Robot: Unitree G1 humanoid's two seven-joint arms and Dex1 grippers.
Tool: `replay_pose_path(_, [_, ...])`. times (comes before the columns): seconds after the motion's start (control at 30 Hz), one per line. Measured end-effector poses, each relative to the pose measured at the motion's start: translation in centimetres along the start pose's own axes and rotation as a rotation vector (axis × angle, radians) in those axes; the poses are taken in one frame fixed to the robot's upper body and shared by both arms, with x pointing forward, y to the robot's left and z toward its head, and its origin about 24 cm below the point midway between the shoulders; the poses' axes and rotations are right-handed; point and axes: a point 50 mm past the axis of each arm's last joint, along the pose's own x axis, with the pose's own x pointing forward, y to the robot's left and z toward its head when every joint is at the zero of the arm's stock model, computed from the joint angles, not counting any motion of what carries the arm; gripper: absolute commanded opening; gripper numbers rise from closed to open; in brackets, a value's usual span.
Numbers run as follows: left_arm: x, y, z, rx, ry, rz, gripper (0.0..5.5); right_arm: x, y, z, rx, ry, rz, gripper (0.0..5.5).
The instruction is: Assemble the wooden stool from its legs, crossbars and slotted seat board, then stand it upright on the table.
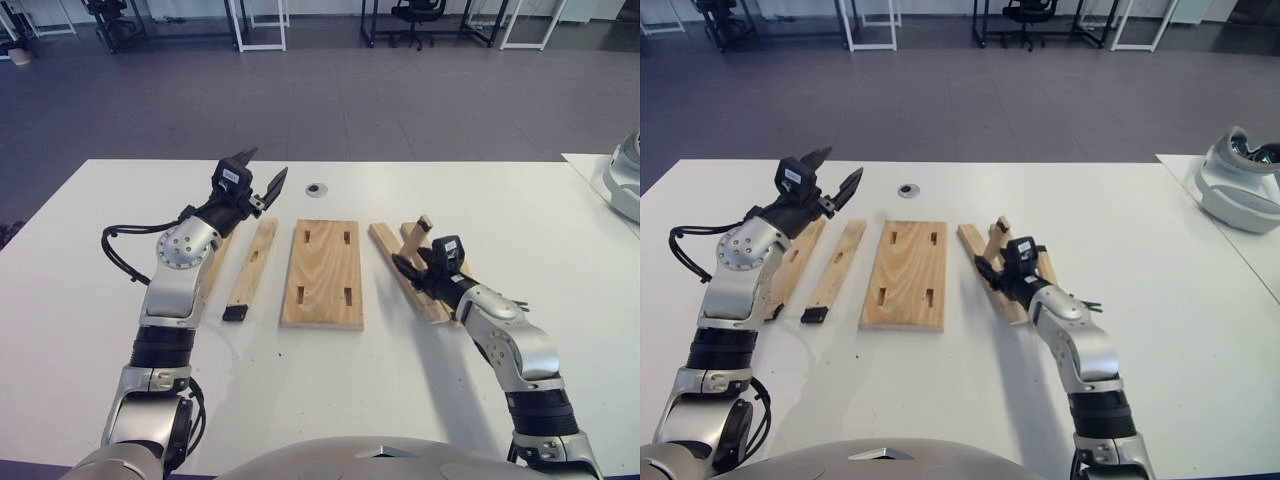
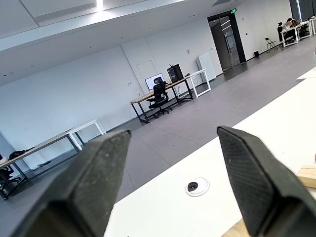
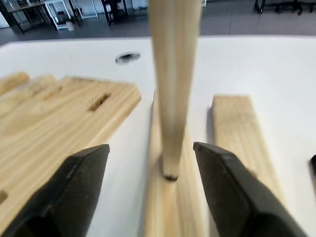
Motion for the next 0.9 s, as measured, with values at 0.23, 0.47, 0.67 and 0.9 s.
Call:
replay_pose_path(0.23, [-0.1, -0.2, -0.2, -0.011, 0.006, 0.004, 3.22, -0.3, -0.5, -1.4, -0.016, 0.159, -0.069, 3.70])
replay_pose_path(0.47, [-0.3, -0.3, -0.3, -0.014, 0.008, 0.016, 3.22, -0.6, -1.8, -2.1, -0.063, 0.203, -0.095, 2.93])
replay_pose_path(0.67, [-0.2, -0.6, -0.4, -0.022, 0.023, 0.009, 3.22, -0.6, -1.9, -2.1, -0.132, 0.211, -0.051, 2.08])
replay_pose_path(0.9, [-1.5, -4.9, -3.5, -0.854, 0.092, 0.020, 3.22, -1.3, -1.3, 1.0, -0.230, -0.002, 0.038, 2.08])
